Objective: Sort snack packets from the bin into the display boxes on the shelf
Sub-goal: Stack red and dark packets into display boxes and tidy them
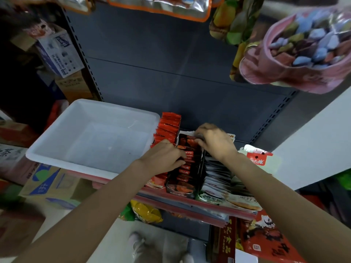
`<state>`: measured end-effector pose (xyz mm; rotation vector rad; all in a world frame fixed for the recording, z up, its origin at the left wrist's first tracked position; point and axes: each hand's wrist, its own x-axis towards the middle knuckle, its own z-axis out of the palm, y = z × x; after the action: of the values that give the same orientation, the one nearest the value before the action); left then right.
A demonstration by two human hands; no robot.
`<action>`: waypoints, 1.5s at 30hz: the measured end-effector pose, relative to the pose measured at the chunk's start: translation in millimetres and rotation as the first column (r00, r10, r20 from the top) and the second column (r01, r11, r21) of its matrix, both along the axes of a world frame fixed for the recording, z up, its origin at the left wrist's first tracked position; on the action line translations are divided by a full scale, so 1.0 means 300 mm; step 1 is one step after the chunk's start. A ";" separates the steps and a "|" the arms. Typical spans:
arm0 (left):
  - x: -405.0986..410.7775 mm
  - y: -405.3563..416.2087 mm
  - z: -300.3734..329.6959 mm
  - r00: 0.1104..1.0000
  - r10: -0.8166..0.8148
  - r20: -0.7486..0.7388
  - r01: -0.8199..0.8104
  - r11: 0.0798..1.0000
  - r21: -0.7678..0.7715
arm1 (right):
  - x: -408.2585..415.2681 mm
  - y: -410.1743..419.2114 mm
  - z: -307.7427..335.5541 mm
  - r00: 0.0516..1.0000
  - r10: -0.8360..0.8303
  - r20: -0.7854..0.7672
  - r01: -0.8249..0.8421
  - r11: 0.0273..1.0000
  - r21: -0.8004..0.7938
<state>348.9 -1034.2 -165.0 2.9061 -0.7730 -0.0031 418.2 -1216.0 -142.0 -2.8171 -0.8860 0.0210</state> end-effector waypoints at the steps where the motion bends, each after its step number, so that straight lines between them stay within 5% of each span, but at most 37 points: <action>1: 0.000 0.004 -0.005 1.000 -0.017 -0.012 0.017 1.000 -0.020 | 0.002 0.000 -0.011 1.000 0.002 0.018 -0.002 1.000 -0.028; 11: -0.019 0.017 -0.030 0.997 -0.067 -0.024 0.066 0.997 -0.043 | -0.010 -0.035 -0.052 0.981 0.178 0.073 -0.166 0.974 -0.153; 18: -0.020 0.022 -0.044 0.999 -0.034 -0.006 0.033 0.995 -0.096 | 0.021 -0.021 -0.055 0.980 0.162 0.112 -0.132 0.963 -0.235; 24: -0.023 0.026 -0.040 0.992 -0.108 0.058 0.113 0.991 -0.078 | 0.043 0.001 -0.044 0.993 0.054 0.110 -0.037 0.987 -0.155; 32: -0.030 0.023 -0.023 0.998 -0.038 0.046 0.043 0.994 -0.102 | 0.042 -0.019 -0.044 0.990 0.136 0.033 -0.128 0.977 -0.173; 34: -0.034 0.028 -0.016 0.994 -0.041 0.106 0.050 0.995 -0.086 | 0.046 -0.027 -0.041 0.987 0.151 -0.051 -0.158 0.971 -0.182; 37: -0.026 0.033 -0.027 0.981 -0.059 0.186 0.067 0.997 -0.038 | 0.046 -0.024 -0.050 0.985 0.174 0.019 -0.163 0.955 -0.249; 45: -0.018 0.024 -0.025 0.998 -0.039 0.050 0.041 0.999 -0.036 | 0.044 -0.009 -0.053 0.993 0.084 0.085 -0.066 0.978 -0.197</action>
<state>343.5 -1027.0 -172.6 2.8652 -0.8301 0.0787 431.5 -1218.5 -158.0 -2.9832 -1.0659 -0.0141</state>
